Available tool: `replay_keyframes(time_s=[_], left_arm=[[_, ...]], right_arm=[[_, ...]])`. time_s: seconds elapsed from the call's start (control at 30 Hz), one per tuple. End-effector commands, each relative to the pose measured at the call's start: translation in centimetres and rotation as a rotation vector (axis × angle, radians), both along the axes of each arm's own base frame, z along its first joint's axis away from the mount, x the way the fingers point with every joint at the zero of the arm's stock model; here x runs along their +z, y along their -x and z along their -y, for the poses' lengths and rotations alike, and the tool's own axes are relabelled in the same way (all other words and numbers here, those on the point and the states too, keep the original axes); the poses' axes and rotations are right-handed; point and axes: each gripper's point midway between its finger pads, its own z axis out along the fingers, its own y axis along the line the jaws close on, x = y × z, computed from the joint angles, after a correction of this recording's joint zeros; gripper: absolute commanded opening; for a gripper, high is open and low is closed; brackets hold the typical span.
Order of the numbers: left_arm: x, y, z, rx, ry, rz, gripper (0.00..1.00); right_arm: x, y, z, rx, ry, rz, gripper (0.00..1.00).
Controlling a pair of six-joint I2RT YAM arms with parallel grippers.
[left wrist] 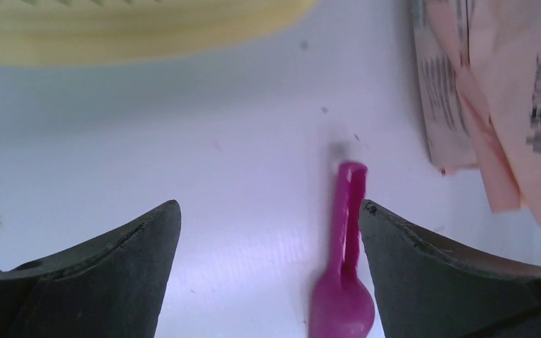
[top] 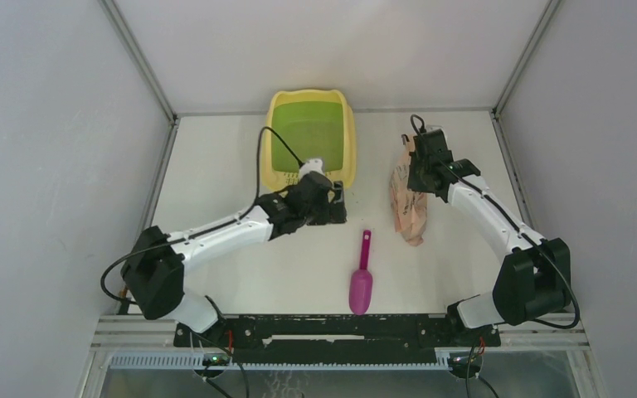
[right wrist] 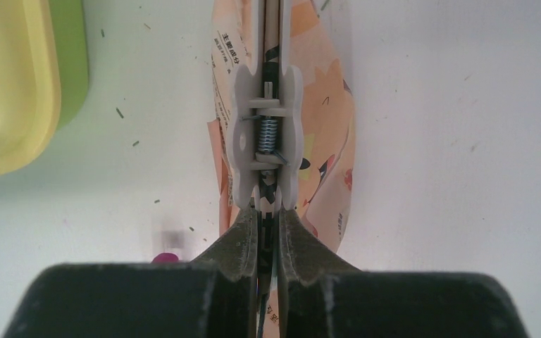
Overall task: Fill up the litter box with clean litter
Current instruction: Move the litter box to the center of the board, then move the spatula to the center of the board.
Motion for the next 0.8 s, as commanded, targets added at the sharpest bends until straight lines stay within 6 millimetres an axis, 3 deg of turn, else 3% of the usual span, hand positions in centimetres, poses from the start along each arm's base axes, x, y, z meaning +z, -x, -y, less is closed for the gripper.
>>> replay_keyframes(time_s=[0.0,0.13,0.37,0.53,0.77], left_arm=[[-2.7,3.4,3.5,-0.078,-0.026,-0.073,1.00],[-4.3,5.0,6.6,-0.138,-0.054,-0.093,1.00],[-5.8,5.7,9.7,-0.185,-0.093,-0.116,1.00],[-6.0,5.7,10.6,-0.190,-0.098,-0.109,1.00],[-7.9,5.4,10.6,-0.174,-0.141,-0.121,0.98]], right_arm=[[-0.7,0.6,0.9,-0.033,-0.007,-0.043,0.00],[-0.9,0.9,0.8,-0.032,-0.016,-0.046,0.00],[-1.0,1.3,1.1,-0.035,-0.029,-0.046,0.00],[-1.3,1.5,1.2,-0.034,-0.036,-0.048,0.00],[-1.6,1.7,1.3,-0.035,-0.039,-0.054,0.00]])
